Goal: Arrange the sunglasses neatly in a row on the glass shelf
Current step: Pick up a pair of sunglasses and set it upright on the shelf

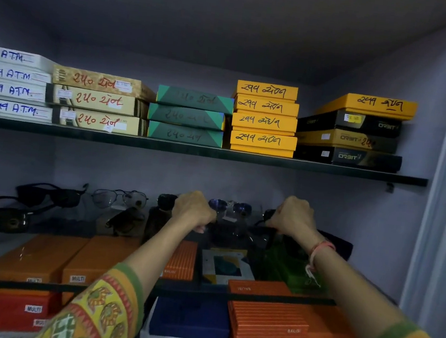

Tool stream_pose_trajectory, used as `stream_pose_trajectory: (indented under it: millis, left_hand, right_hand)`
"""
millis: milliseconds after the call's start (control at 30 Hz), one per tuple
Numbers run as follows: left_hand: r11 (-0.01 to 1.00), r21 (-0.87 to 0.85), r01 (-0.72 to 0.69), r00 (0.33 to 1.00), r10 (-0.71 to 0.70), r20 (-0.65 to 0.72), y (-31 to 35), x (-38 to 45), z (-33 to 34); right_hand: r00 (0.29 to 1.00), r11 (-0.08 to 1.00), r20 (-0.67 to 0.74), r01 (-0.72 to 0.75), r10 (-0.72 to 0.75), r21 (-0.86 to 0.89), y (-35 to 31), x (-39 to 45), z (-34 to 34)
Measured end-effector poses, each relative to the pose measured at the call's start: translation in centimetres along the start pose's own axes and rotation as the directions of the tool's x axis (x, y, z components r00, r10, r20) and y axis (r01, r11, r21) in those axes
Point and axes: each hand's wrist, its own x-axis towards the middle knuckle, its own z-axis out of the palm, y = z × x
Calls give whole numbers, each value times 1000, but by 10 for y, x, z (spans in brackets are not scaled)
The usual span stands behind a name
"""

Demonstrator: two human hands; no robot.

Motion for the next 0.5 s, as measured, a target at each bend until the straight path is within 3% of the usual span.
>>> stream_pose_trajectory:
  millis: [267, 367, 500]
  left_hand:
    - [998, 62, -21, 1000, 21, -5, 0, 4, 10]
    - [999, 50, -11, 999, 9, 44, 0, 3, 5]
    - [1000, 21, -7, 1000, 7, 6, -16, 5, -15]
  right_hand:
    - [998, 994, -16, 54, -56, -100, 0, 0, 13]
    - [996, 971, -7, 84, -88, -222, -3, -1, 12]
    - [974, 942, -108, 161, -201, -295, -27, -4, 6]
